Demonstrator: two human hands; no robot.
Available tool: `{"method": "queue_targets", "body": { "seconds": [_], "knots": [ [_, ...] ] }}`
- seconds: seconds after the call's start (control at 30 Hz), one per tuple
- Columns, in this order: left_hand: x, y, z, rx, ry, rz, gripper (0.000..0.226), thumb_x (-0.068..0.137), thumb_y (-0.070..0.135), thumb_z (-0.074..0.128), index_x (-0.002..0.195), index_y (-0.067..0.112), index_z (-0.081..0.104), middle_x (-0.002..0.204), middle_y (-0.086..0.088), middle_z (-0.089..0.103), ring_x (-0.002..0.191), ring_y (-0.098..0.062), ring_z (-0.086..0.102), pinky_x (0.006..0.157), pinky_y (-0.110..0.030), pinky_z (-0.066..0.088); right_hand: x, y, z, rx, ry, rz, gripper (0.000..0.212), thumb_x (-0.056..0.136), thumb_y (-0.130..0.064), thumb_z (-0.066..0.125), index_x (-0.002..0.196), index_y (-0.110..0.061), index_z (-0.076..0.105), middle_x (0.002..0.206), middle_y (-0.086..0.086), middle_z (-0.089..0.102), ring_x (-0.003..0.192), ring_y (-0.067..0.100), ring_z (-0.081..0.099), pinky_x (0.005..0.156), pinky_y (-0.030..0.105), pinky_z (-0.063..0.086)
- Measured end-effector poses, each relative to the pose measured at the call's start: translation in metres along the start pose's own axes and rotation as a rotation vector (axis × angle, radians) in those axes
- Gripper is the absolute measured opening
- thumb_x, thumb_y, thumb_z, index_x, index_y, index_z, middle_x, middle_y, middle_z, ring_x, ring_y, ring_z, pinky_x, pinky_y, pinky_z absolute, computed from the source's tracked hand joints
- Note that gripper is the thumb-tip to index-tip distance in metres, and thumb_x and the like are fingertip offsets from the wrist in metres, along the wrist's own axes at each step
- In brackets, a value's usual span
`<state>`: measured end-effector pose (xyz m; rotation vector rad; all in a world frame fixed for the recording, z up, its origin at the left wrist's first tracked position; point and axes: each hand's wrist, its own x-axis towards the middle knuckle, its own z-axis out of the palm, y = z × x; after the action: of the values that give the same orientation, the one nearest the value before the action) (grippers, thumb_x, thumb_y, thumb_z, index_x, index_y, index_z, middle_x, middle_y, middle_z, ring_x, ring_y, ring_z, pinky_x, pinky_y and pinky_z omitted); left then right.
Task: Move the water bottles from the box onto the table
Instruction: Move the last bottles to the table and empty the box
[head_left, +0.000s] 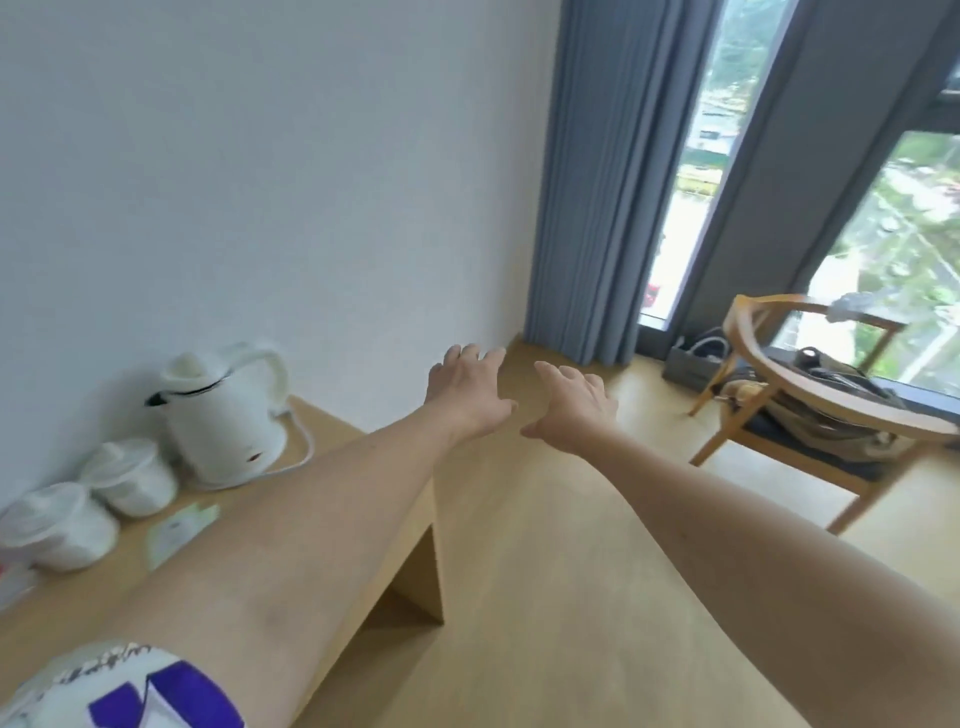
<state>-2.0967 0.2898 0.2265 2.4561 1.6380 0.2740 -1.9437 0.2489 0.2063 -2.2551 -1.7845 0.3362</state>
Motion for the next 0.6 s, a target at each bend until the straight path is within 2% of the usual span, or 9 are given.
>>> {"method": "queue_targets", "body": {
  "seconds": [0.27, 0.43, 0.53, 0.6],
  "knots": [
    [0.079, 0.194, 0.053, 0.051, -0.116, 0.324, 0.077, 0.088, 0.050, 0.067, 0.153, 0.025, 0.034, 0.159, -0.008, 0.035, 0.148, -0.030, 0.026, 0.116, -0.047, 0.033, -0.003, 0.183, -0.063, 0.047, 0.098, 0.344, 0.096, 0.076, -0.050, 0.081, 0.154, -0.037, 0.027, 0.155, -0.001, 0.039, 0.141, 0.031, 0.032, 0.108, 0.052, 0.034],
    [0.112, 0.314, 0.093, 0.037, -0.142, 0.588, 0.068, 0.085, 0.049, 0.072, 0.143, 0.026, 0.045, 0.144, -0.006, 0.050, 0.136, -0.029, 0.040, 0.111, -0.047, 0.040, -0.022, 0.287, -0.093, 0.090, 0.165, 0.594, 0.095, 0.078, -0.049, 0.080, 0.154, -0.037, 0.025, 0.157, 0.000, 0.035, 0.141, 0.032, 0.030, 0.110, 0.052, 0.033],
    [0.131, 0.380, 0.117, 0.023, -0.175, 0.723, 0.071, 0.084, 0.050, 0.074, 0.144, 0.027, 0.045, 0.144, -0.005, 0.051, 0.134, -0.028, 0.042, 0.109, -0.049, 0.043, -0.026, 0.341, -0.106, 0.091, 0.209, 0.720, 0.095, 0.079, -0.049, 0.079, 0.155, -0.037, 0.024, 0.158, 0.002, 0.034, 0.142, 0.031, 0.030, 0.113, 0.052, 0.031],
    [0.146, 0.417, 0.132, 0.003, -0.191, 0.812, 0.073, 0.083, 0.049, 0.074, 0.146, 0.027, 0.044, 0.144, -0.003, 0.050, 0.134, -0.027, 0.042, 0.111, -0.049, 0.041, -0.024, 0.373, -0.115, 0.087, 0.231, 0.793, 0.094, 0.079, -0.050, 0.078, 0.155, -0.036, 0.024, 0.156, 0.001, 0.037, 0.139, 0.030, 0.033, 0.110, 0.049, 0.033]
  ]
}}
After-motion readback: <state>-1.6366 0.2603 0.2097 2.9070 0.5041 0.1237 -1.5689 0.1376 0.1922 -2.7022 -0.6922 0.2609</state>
